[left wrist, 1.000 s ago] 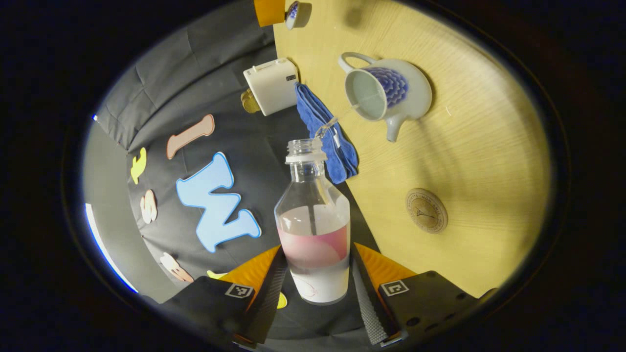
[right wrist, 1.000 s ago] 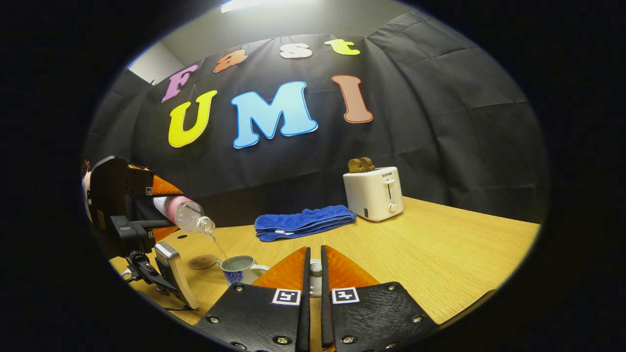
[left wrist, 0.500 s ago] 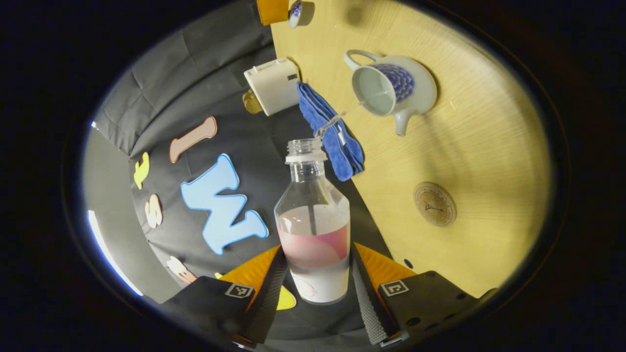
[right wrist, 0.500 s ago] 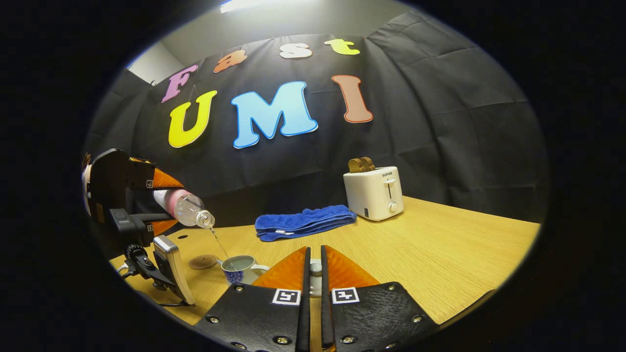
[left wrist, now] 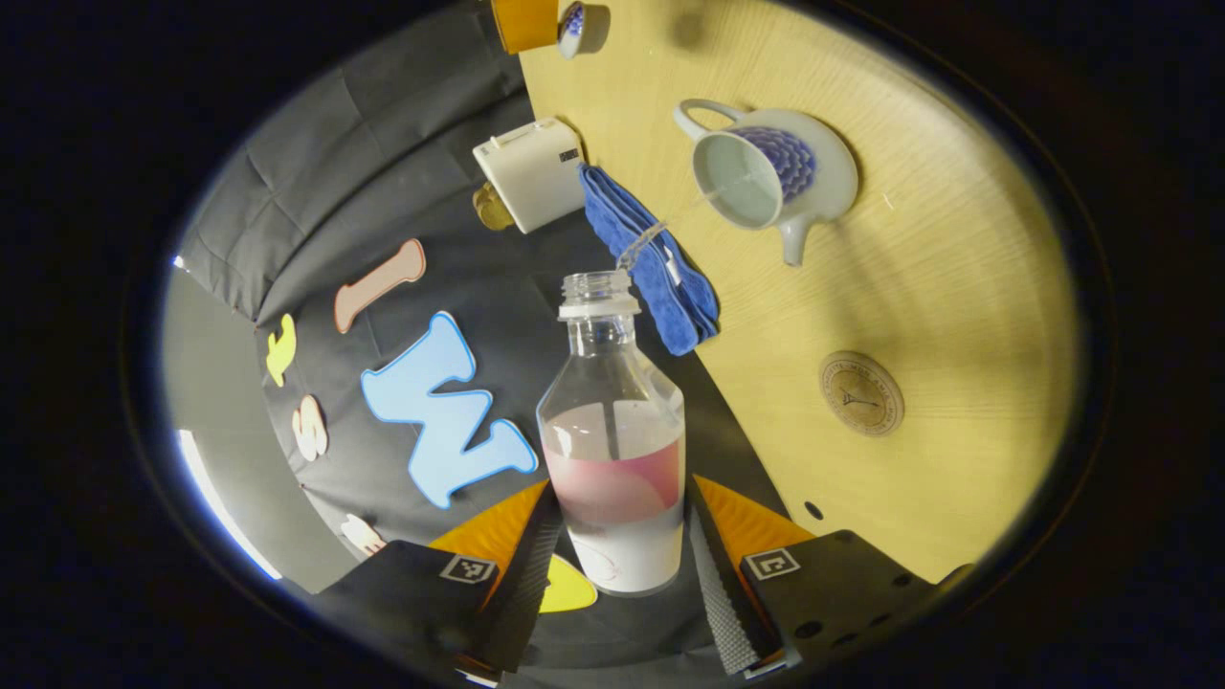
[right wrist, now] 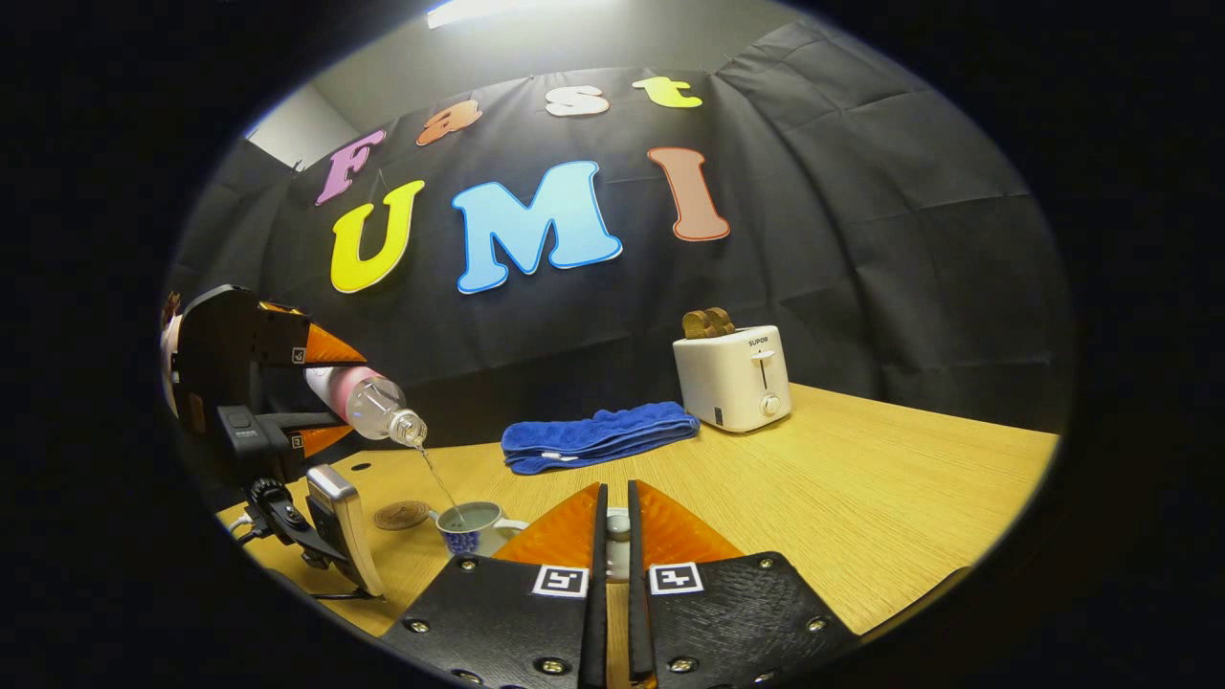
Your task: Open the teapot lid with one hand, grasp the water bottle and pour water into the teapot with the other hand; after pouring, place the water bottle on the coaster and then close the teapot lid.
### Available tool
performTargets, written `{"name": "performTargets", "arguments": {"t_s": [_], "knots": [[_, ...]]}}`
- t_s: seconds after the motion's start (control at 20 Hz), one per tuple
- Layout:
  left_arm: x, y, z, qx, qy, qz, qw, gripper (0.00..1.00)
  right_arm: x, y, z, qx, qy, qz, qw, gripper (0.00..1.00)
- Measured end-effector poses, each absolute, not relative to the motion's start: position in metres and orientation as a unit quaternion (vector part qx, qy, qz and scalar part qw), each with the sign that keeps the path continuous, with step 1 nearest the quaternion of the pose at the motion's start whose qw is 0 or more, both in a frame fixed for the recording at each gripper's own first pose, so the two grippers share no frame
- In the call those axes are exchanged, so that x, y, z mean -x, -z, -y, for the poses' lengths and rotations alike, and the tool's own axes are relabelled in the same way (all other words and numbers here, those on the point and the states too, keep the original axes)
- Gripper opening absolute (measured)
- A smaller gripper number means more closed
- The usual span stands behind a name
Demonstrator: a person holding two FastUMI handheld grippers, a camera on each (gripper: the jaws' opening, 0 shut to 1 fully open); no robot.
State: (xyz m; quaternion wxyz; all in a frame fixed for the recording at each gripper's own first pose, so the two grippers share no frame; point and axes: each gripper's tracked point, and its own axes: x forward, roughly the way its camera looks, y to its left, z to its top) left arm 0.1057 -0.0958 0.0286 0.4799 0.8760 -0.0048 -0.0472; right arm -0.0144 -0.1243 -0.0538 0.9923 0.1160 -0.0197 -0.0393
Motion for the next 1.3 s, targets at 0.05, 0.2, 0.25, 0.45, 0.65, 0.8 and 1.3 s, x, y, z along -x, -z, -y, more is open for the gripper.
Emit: {"name": "performTargets", "arguments": {"t_s": [0.05,0.2,0.25,0.45,0.65,0.8,1.3], "knots": [[-0.106,-0.031,0.096,-0.877,0.047,0.005,0.478,0.85,0.015,0.053,0.124,-0.117,0.038,0.02,0.992,0.09],[-0.107,-0.033,0.096,-0.883,0.045,0.007,0.467,0.84,0.015,0.053,0.124,-0.119,0.037,0.021,0.992,0.09],[-0.107,-0.034,0.096,-0.884,0.044,0.006,0.464,0.84,0.016,0.053,0.124,-0.119,0.037,0.021,0.992,0.09],[-0.107,-0.037,0.097,-0.889,0.043,0.007,0.455,0.84,0.016,0.052,0.123,-0.121,0.034,0.021,0.992,0.09],[-0.106,-0.042,0.1,-0.894,0.041,0.011,0.445,0.84,0.015,0.053,0.122,-0.122,0.033,0.02,0.992,0.09],[-0.106,-0.043,0.101,-0.897,0.04,0.01,0.439,0.84,0.016,0.053,0.123,-0.123,0.033,0.021,0.992,0.09],[-0.105,-0.052,0.109,-0.913,0.036,0.024,0.405,0.84,0.017,0.052,0.123,-0.126,0.032,0.022,0.991,0.09]]}}
